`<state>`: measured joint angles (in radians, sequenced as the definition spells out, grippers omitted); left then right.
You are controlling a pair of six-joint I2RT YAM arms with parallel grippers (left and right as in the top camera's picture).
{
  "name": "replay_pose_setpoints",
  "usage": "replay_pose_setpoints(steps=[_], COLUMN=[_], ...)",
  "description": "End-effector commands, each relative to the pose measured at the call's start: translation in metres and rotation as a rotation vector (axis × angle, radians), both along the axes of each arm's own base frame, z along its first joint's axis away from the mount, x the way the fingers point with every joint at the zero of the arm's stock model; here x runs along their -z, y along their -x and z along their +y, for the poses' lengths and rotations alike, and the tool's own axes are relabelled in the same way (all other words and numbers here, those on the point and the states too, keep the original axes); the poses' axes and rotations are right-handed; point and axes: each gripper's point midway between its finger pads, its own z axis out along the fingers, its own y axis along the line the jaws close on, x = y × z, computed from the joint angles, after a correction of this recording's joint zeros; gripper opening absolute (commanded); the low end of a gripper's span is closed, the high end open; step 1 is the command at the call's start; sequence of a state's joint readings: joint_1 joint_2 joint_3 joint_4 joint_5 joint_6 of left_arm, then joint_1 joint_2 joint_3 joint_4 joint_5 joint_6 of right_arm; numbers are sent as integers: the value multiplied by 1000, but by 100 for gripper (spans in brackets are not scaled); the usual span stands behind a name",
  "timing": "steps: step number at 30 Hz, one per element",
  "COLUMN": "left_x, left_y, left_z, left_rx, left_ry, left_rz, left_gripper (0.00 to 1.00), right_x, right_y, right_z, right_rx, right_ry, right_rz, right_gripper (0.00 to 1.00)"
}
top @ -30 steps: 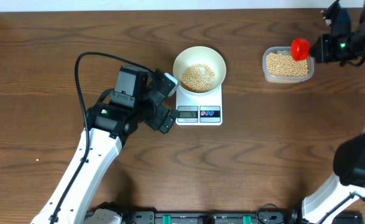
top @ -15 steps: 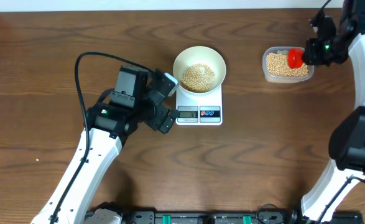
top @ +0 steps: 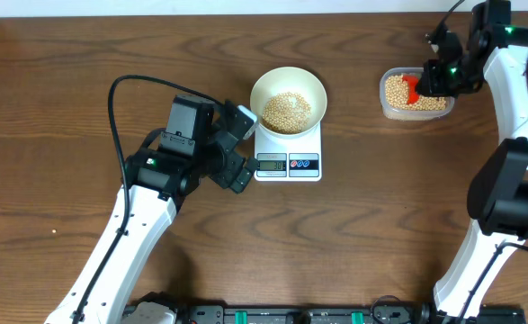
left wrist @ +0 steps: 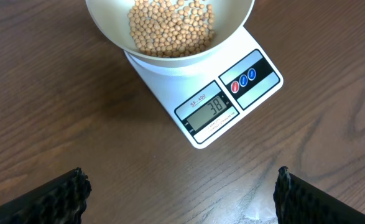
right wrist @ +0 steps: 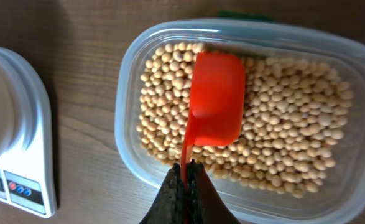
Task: Scoop item into bowl and weigh 50g on scale
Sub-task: 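Lower the red scoop into the tub and scoop more soybeans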
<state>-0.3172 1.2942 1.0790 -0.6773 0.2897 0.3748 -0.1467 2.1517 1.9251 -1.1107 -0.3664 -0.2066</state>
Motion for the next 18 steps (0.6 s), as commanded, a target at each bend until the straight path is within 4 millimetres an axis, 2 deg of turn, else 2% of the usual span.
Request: replay_pose_setpoints(steps=[1,6,14,18], left_x=[0,0,0,0], left_y=[0,0,0,0], left_z=[-2,-2,-2,-2], left_rx=[21,21,21,21], left_ry=[3,3,3,3], left_rz=[3,3,3,3], left_gripper=[96,96,97,96], right_x=[12,11,-18,-21], right_y=[4,7,9,11], right_z=[14,5,-33,-46], right_rx=[-5,20,111,135], right_ry=[-72,-88,-188,-213], right_rz=[48,60,-6,-17], right_gripper=[1,1,1,1])
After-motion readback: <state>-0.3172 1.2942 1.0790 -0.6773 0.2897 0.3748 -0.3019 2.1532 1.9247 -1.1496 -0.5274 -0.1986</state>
